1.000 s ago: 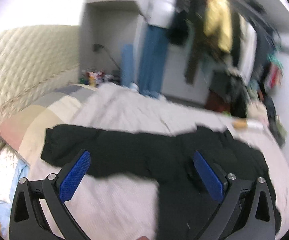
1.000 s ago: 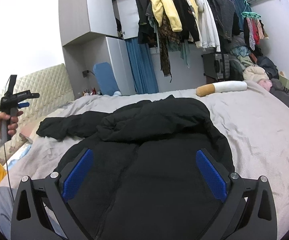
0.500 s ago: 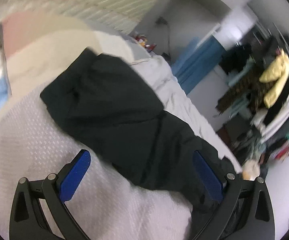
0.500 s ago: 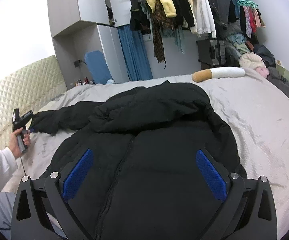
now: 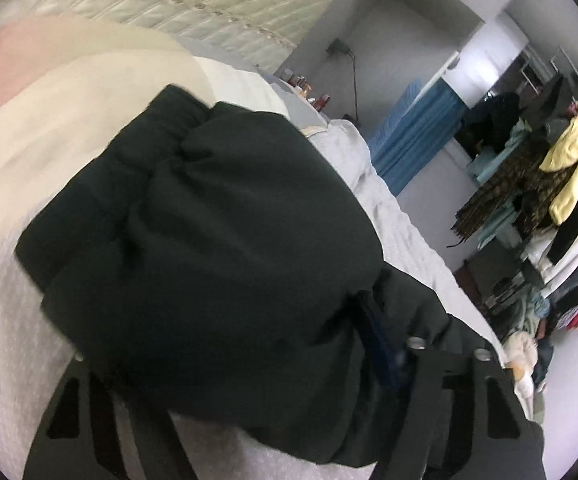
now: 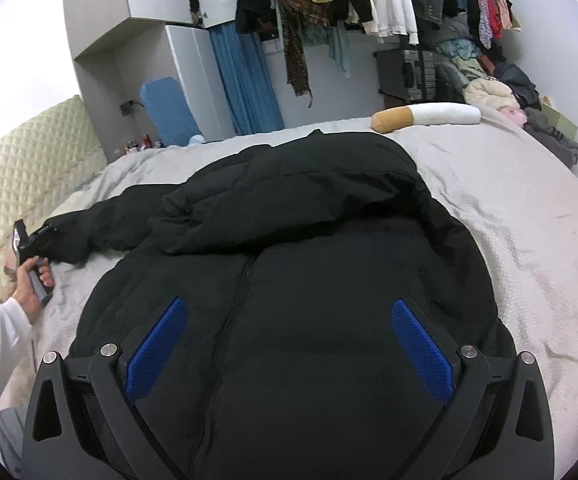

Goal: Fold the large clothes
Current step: 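Lift the sleeve and fold it across the jacket body with the left gripper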

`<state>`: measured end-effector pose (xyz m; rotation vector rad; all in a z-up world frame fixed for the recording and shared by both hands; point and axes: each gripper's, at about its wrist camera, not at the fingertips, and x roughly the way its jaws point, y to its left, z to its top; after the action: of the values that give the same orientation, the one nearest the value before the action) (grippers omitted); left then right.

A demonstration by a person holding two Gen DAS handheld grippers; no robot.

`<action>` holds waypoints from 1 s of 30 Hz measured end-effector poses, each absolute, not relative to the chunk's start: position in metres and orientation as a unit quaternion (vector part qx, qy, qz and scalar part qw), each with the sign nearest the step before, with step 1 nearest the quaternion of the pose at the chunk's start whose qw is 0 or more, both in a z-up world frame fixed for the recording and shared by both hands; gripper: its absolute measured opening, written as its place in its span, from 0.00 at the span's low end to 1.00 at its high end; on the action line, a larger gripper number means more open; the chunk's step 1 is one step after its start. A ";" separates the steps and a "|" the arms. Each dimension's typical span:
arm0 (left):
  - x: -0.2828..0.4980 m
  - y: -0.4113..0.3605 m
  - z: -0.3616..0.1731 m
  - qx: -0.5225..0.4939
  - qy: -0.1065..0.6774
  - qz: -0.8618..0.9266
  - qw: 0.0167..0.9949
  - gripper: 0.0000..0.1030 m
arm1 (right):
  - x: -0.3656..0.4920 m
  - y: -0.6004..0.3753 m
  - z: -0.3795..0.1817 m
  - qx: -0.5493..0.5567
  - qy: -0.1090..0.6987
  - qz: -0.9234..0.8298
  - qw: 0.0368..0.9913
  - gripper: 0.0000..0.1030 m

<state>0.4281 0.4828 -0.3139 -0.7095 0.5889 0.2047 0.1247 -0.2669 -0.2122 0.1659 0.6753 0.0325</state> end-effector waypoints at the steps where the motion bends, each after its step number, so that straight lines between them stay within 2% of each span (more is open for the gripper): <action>1: 0.429 0.482 -0.312 -0.338 0.282 0.098 0.892 0.57 | 0.125 -0.268 -0.212 0.081 0.330 0.014 0.940 1.00; 2: 0.429 0.483 -0.309 -0.335 0.282 0.098 0.894 0.54 | 0.125 -0.268 -0.211 0.081 0.330 0.013 0.941 1.00; 3: 0.430 0.483 -0.306 -0.330 0.282 0.098 0.895 0.45 | 0.125 -0.267 -0.210 0.082 0.329 0.012 0.941 1.00; 4: 0.428 0.483 -0.303 -0.327 0.281 0.098 0.897 0.31 | 0.124 -0.267 -0.210 0.080 0.329 0.012 0.941 1.00; 7: 0.416 0.485 -0.278 -0.320 0.252 0.089 0.909 0.17 | 0.123 -0.266 -0.207 0.074 0.327 0.012 0.942 1.00; 12: 0.402 0.487 -0.229 -0.296 0.235 0.112 0.919 0.11 | 0.117 -0.268 -0.205 0.070 0.322 0.013 0.944 1.00; 15: 0.399 0.485 -0.207 -0.245 0.261 0.178 0.917 0.09 | 0.115 -0.271 -0.204 0.068 0.319 0.008 0.945 1.00; 30: 0.358 0.426 -0.139 -0.210 0.237 0.173 0.933 0.07 | 0.094 -0.298 -0.189 0.065 0.284 0.005 0.957 1.00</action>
<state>0.3580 0.4261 -0.1391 -0.4288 0.4845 0.3547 0.0937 -0.2983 -0.1889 0.1315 0.5755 0.0102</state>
